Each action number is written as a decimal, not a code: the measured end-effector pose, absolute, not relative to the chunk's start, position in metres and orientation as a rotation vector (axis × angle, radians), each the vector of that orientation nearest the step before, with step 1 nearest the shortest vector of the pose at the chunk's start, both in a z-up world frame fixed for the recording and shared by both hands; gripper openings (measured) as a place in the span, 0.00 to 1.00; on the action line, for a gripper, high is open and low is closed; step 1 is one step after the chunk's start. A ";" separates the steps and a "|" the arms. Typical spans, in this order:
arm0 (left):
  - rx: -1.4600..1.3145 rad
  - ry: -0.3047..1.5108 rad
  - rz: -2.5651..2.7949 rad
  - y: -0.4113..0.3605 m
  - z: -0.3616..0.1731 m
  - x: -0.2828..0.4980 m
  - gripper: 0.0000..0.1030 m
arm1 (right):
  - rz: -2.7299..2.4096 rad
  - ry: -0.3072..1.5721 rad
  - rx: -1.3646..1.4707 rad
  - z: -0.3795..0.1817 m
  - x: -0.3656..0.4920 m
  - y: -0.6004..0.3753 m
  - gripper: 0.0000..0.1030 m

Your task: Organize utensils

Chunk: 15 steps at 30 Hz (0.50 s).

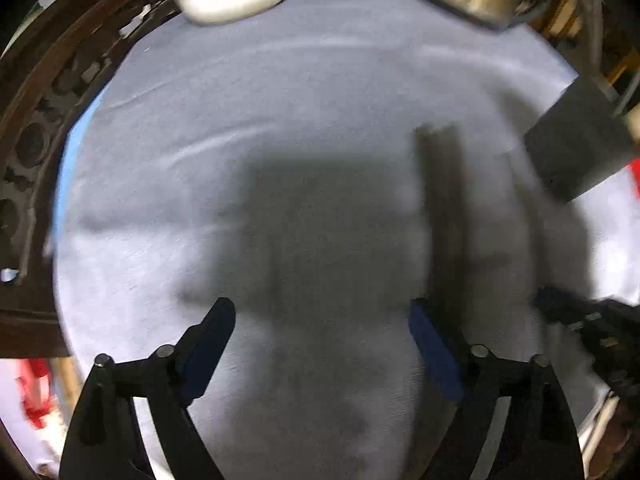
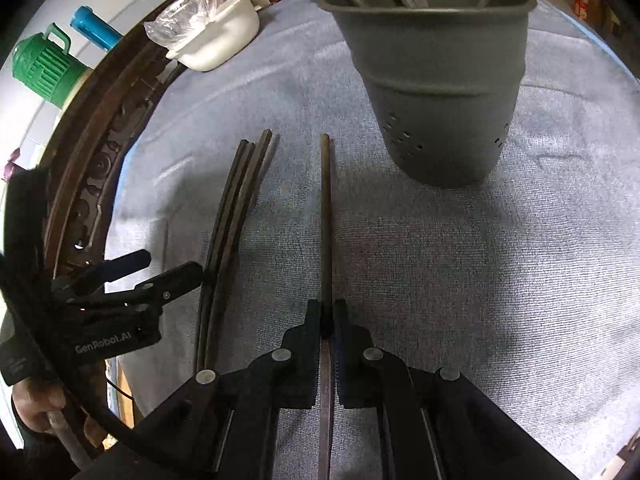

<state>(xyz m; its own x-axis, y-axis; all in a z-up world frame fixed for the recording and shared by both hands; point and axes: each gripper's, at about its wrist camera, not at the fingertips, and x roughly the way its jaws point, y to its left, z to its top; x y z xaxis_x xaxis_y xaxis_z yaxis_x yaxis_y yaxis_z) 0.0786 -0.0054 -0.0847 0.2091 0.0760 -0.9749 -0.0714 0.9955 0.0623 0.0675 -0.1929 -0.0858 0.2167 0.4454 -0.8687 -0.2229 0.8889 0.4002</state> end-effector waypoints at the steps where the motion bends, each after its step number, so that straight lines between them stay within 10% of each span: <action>1: -0.022 1.356 0.093 -0.003 -0.086 0.078 0.82 | 0.470 1.270 0.210 -0.086 0.068 -0.195 0.08; 15: -0.005 1.324 0.026 -0.029 -0.071 0.083 0.84 | 0.454 1.267 0.202 -0.086 0.070 -0.185 0.08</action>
<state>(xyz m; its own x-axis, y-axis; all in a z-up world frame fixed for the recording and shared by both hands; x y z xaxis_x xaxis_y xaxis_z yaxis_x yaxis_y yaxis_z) 0.0829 -0.0289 -0.0710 0.2439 0.0158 -0.9697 -0.0216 0.9997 0.0109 0.0698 -0.1854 -0.0863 0.2255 0.4359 -0.8713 -0.2168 0.8944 0.3913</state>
